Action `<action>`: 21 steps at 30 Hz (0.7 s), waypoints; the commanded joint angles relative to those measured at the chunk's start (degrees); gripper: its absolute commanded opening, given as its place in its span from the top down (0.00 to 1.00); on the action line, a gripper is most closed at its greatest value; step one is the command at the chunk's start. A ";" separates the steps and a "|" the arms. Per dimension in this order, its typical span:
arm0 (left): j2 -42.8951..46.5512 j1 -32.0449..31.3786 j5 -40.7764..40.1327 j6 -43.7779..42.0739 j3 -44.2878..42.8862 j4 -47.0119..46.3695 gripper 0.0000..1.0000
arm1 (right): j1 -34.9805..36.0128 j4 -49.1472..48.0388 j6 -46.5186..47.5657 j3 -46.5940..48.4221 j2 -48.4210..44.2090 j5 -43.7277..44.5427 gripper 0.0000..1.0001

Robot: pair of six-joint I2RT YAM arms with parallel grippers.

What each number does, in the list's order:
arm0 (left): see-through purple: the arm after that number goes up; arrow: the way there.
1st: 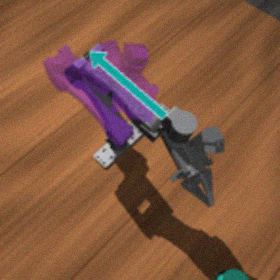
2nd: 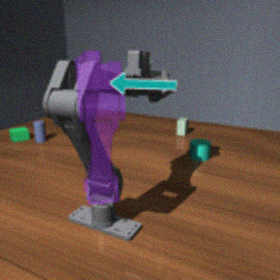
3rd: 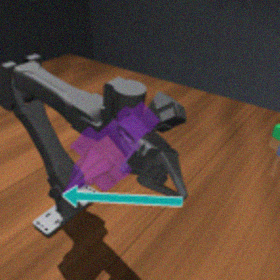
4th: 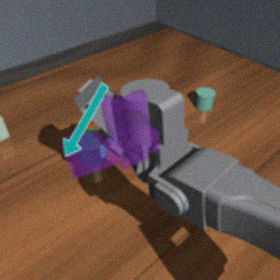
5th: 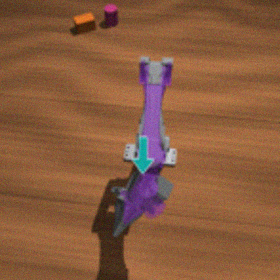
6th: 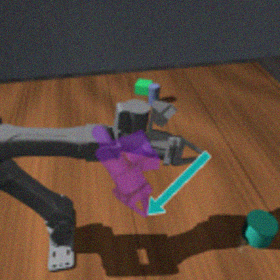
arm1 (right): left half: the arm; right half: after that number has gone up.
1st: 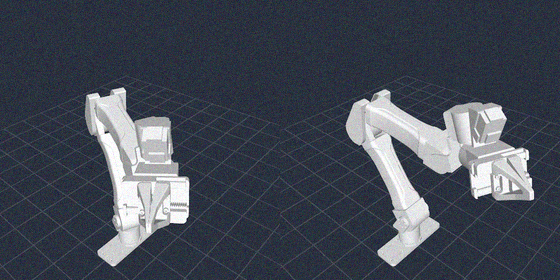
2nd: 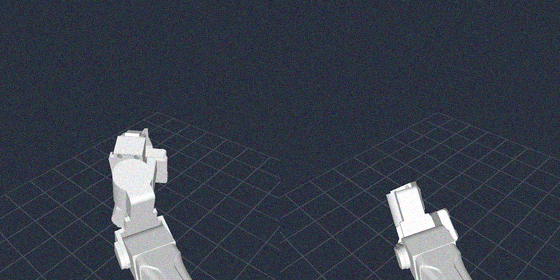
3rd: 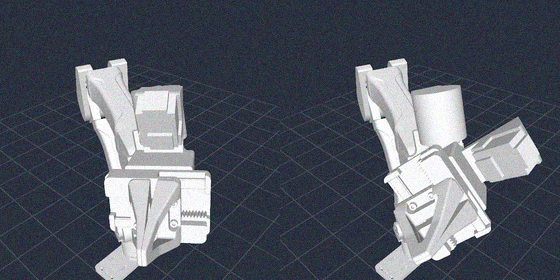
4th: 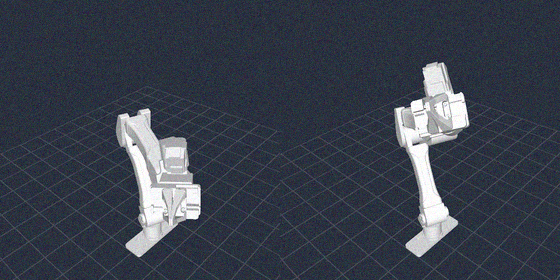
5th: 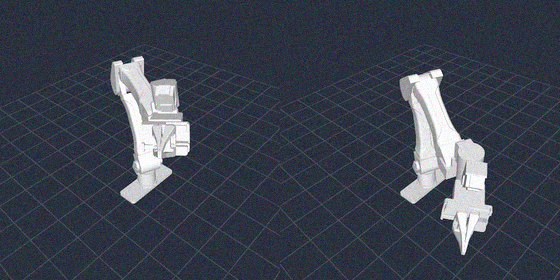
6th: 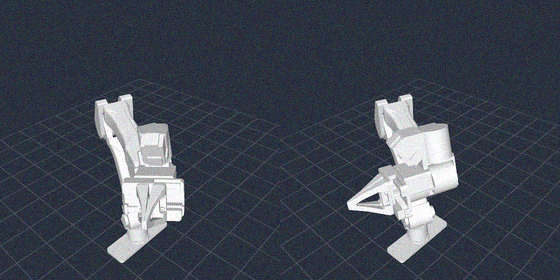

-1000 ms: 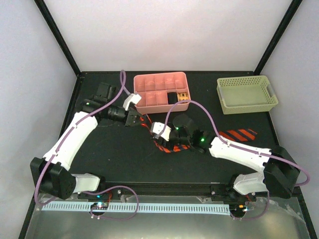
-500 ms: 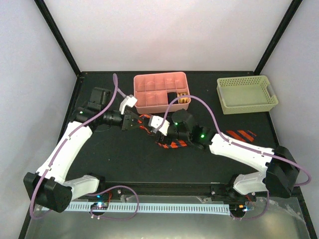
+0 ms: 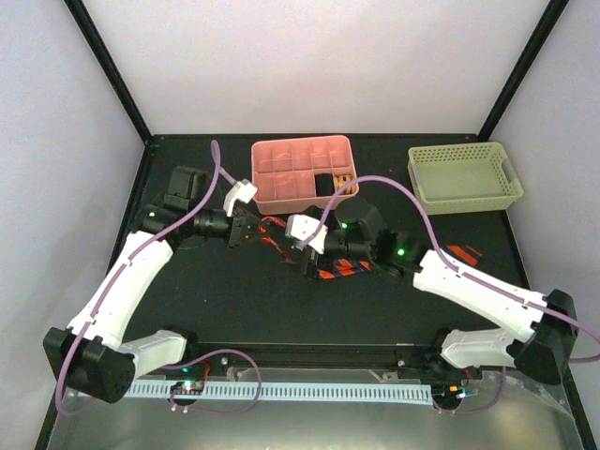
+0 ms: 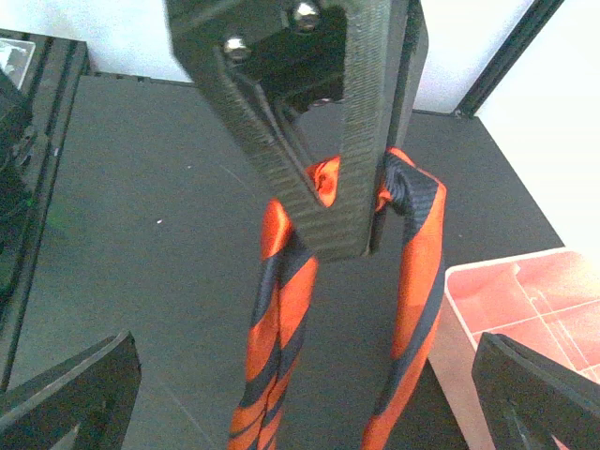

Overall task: Roll the ties
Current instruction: Pass from the left arm to the right

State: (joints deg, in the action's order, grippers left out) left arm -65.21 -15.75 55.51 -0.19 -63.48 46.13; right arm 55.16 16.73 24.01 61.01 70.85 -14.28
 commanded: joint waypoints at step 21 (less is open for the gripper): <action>3.99 2.00 0.57 -1.09 0.19 -1.99 0.57 | 0.99 -15.18 -5.35 -3.67 7.83 0.31 0.98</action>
State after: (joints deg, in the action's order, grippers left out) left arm -63.18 -14.92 56.38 1.23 -62.22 44.31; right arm 56.80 2.33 18.79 57.10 80.64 -9.98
